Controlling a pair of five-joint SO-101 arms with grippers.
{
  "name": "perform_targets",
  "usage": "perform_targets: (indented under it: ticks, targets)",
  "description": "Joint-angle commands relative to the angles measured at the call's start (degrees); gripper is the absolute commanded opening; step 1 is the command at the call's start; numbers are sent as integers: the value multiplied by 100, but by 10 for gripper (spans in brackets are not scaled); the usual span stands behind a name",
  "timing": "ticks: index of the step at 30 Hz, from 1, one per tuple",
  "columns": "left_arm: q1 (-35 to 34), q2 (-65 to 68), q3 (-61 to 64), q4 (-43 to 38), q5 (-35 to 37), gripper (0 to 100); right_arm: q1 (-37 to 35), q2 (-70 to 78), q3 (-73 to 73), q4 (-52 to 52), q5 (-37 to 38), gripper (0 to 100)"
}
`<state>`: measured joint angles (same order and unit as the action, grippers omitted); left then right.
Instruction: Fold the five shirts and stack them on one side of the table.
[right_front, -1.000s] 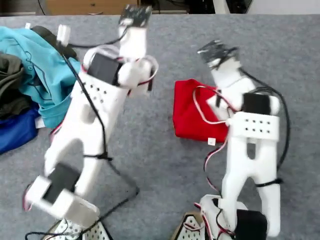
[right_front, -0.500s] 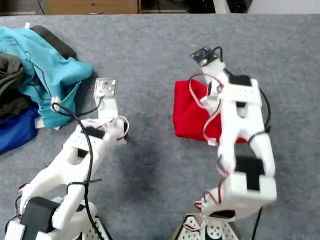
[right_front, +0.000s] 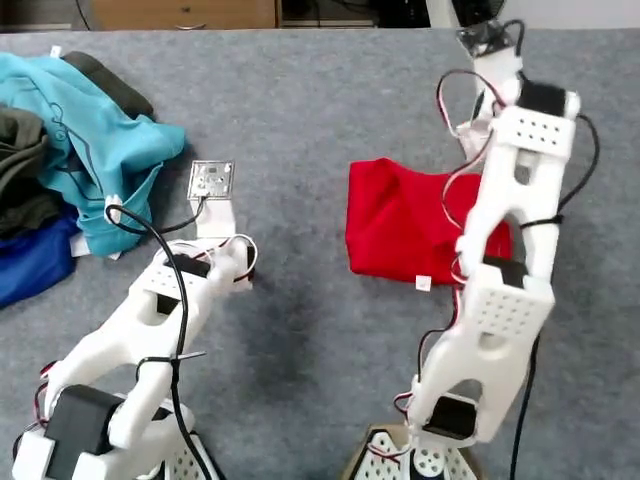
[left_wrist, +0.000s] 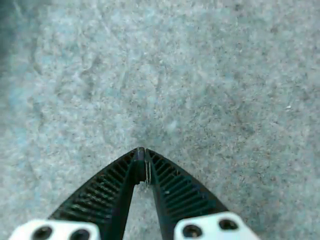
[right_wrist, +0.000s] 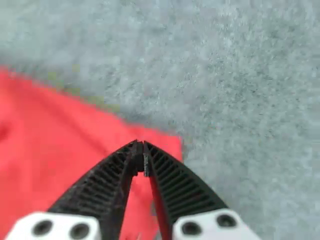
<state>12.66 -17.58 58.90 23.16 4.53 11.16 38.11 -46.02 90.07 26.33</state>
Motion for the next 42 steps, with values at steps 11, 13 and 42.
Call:
perform_targets:
  ticks: [11, 13, 42]
  targets:
    - [-141, -22, -176, 18, 0, 18, -611, -1903, 2536, 905, 26, 2]
    - [-202, -22, -176, 18, 0, 18, -646, -2246, 3319, 519, 44, 2]
    - [-185, -22, -185, -9, 0, 18, 629, -980, 743, -932, 123, 2]
